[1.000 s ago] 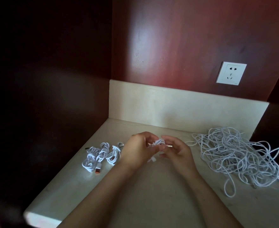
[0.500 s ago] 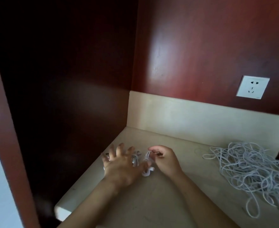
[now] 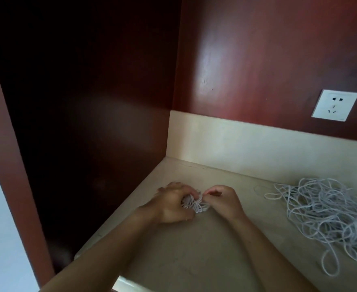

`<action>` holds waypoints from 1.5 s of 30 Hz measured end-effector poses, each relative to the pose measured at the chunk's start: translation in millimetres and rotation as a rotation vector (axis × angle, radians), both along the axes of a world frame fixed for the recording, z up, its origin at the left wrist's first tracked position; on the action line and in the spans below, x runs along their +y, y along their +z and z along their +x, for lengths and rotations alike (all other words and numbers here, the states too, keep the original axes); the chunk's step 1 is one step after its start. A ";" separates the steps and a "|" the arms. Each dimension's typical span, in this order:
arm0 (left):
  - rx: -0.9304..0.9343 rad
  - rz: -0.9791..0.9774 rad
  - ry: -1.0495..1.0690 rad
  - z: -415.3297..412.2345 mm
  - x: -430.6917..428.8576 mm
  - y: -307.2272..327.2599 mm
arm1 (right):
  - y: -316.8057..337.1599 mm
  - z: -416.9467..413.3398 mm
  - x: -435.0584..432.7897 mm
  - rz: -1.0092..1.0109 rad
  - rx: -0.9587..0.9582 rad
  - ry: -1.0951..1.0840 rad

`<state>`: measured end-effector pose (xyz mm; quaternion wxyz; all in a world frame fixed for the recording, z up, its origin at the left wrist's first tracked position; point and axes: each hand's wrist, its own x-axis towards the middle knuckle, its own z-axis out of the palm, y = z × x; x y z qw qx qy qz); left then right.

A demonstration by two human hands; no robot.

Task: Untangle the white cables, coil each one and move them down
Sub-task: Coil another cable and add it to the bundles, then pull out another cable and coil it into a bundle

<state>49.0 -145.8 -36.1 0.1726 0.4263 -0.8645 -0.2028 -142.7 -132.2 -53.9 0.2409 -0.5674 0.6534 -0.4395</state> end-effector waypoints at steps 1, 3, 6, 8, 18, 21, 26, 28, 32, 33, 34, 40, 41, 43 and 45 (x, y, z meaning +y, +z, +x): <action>-0.024 -0.006 -0.047 -2.2 -2.5 2.8 | 3.1 -3.6 2.7 0.015 -0.008 0.018; -0.076 -0.019 -0.131 -6.8 -9.9 6.4 | 8.3 -11.5 8.4 0.044 -0.010 0.052; -0.091 0.017 -0.219 -9.6 -23.2 10.0 | 10.8 -18.2 17.4 0.096 -0.043 0.111; -0.127 0.029 -0.257 -13.0 -29.2 14.8 | 10.2 -17.0 20.1 0.104 -0.045 0.131; -0.428 -0.150 -0.195 -16.7 -65.4 36.2 | -4.8 25.2 -10.6 -0.059 0.013 0.066; -0.516 -0.134 -0.159 -17.5 -73.0 36.0 | -1.5 34.4 -9.0 -0.051 0.222 0.075; -0.754 -0.073 -0.142 -29.3 -79.8 31.8 | 2.3 0.8 24.4 -0.037 0.427 0.196; -0.709 -0.046 -0.209 -48.3 -65.5 38.1 | 8.3 -23.5 46.4 -0.040 0.523 0.140; -0.354 -0.008 -0.388 -106.2 -27.7 41.9 | 23.1 -76.4 89.7 0.003 0.748 -0.019; -0.272 -0.004 -0.419 -122.2 -18.1 39.5 | 26.6 -89.3 101.6 0.006 0.776 -0.075; -0.195 -0.013 -0.447 -138.1 -7.6 37.5 | 29.7 -101.5 114.7 -0.003 0.792 -0.136; 0.145 -0.153 -0.556 -211.9 47.2 24.6 | 35.2 -152.3 184.5 -0.017 0.873 -0.430; 0.178 -0.184 -0.585 -220.2 55.0 22.4 | 32.7 -158.2 192.4 -0.003 0.892 -0.459; 0.181 -0.246 -0.682 -233.0 68.5 18.9 | 26.7 -167.7 204.9 0.092 0.901 -0.478; 0.156 -0.323 -0.760 -242.1 78.6 14.4 | 20.3 -177.2 212.0 0.238 0.874 -0.467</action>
